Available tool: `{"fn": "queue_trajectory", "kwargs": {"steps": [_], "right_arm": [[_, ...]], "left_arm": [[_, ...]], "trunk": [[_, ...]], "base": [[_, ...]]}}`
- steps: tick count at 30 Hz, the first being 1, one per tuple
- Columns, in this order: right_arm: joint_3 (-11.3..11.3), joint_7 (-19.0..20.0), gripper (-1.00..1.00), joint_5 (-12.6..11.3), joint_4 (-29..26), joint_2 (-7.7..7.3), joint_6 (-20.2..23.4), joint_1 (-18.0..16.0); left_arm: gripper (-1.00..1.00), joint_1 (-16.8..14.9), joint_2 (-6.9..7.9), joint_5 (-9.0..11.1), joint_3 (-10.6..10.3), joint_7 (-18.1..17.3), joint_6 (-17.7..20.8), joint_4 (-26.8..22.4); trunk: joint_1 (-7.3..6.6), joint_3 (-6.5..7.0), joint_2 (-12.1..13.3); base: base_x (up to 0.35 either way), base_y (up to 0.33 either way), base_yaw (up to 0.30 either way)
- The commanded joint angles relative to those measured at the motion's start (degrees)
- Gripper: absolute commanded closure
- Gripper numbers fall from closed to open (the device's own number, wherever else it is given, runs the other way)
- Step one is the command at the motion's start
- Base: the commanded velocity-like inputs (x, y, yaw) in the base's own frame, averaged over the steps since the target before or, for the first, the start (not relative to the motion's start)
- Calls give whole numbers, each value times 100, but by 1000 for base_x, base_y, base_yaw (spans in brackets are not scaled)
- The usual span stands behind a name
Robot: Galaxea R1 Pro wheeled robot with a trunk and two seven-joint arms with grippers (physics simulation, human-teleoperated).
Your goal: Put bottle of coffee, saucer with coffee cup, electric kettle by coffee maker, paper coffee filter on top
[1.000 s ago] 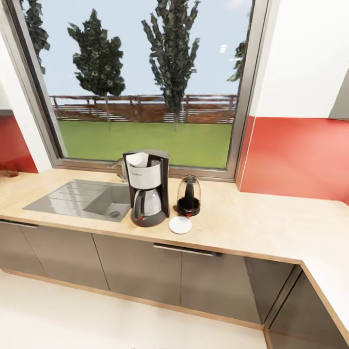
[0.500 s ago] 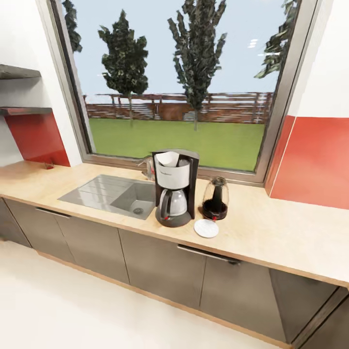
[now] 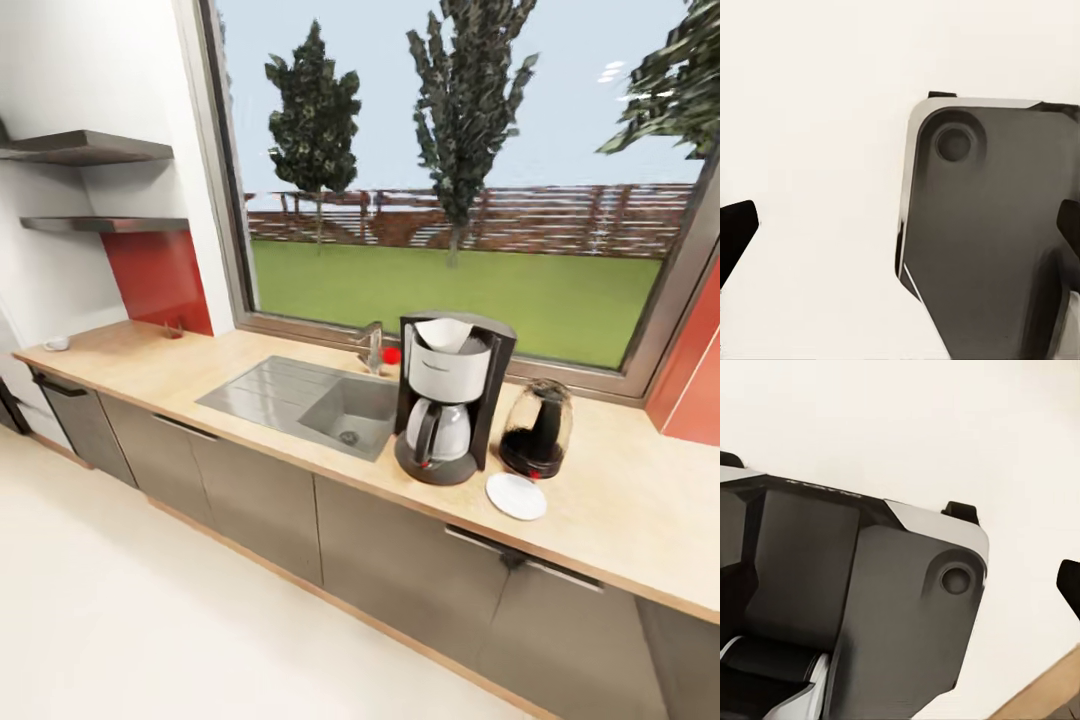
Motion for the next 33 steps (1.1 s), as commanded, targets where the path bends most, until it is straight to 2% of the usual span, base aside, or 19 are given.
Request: {"fn": "queue_trajectory", "kwargs": {"steps": [1,26,33], "right_arm": [[-10,25,-100,62,-16,1,41,0],[-10,24,-100,62,-7,1,41,0],[-10,19,-100,54,151,1,33,0]], "left_arm": [[-100,-4,1,40,-50,18,-14,3],[-100,3,-8,40,-50,-8,-13,4],[-100,3,-14,40,-56,-8,-15,-1]], "trunk": [[5,-16,-12],[5,-95,-12],[5,-117,-12]], "base": [[140,288,271],[176,283,271],[221,257,271]]}}
